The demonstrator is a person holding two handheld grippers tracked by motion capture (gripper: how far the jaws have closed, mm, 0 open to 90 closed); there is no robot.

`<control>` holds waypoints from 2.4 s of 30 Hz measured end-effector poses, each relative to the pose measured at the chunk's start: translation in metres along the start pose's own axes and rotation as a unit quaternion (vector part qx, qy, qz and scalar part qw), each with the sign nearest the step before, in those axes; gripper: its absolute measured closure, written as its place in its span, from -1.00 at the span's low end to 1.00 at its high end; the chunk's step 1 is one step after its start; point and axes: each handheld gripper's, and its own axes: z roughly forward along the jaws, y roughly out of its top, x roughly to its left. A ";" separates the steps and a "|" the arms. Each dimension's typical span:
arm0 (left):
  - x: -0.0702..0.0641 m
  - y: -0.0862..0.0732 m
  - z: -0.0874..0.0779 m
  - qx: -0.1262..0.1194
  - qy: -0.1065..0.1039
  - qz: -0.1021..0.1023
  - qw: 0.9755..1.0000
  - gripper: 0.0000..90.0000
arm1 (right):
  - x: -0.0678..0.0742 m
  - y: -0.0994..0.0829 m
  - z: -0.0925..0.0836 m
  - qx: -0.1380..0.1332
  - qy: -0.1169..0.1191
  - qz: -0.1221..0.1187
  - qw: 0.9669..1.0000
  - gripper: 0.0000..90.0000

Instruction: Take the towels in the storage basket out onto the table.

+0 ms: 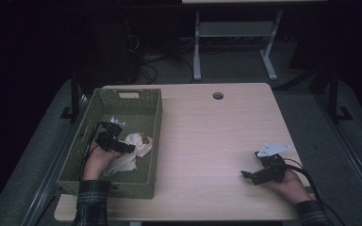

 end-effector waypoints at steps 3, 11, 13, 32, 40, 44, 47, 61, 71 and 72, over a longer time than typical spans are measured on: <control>-0.001 -0.002 0.006 0.025 0.005 0.000 1.000 -0.69 | 0.000 0.000 0.000 0.000 0.000 0.000 1.000 -0.95; -0.003 -0.005 0.016 0.050 0.006 -0.003 0.999 -0.70 | 0.000 0.000 0.000 0.000 0.000 0.000 1.000 -0.95; -0.002 -0.005 0.017 0.052 0.001 -0.010 0.999 -0.71 | 0.000 0.000 0.000 0.000 0.000 -0.001 1.000 -0.95; -0.007 -0.001 0.005 0.068 -0.034 -0.002 0.997 0.48 | 0.000 0.000 0.000 0.000 0.000 0.000 1.000 -0.95; -0.005 0.001 -0.005 0.040 -0.046 -0.016 0.998 0.67 | 0.000 0.000 0.000 0.000 0.001 -0.001 1.000 -0.95; -0.003 0.001 -0.011 0.015 -0.048 -0.019 0.999 0.67 | 0.000 0.000 0.000 0.000 0.001 -0.001 1.000 -0.95; -0.002 0.002 -0.018 -0.018 -0.056 -0.017 0.998 0.69 | 0.000 0.000 0.000 -0.002 0.000 -0.001 1.000 -0.95; 0.000 0.003 -0.053 -0.176 -0.079 -0.020 0.981 0.70 | 0.000 0.000 0.000 -0.002 0.000 0.000 1.000 -0.95; 0.001 0.007 -0.078 -0.244 -0.098 -0.017 0.965 0.70 | 0.000 0.000 0.000 -0.002 0.000 0.000 1.000 -0.95; -0.001 0.009 -0.083 -0.252 -0.100 -0.014 0.963 0.70 | 0.000 0.000 0.000 -0.002 0.000 0.000 1.000 -0.95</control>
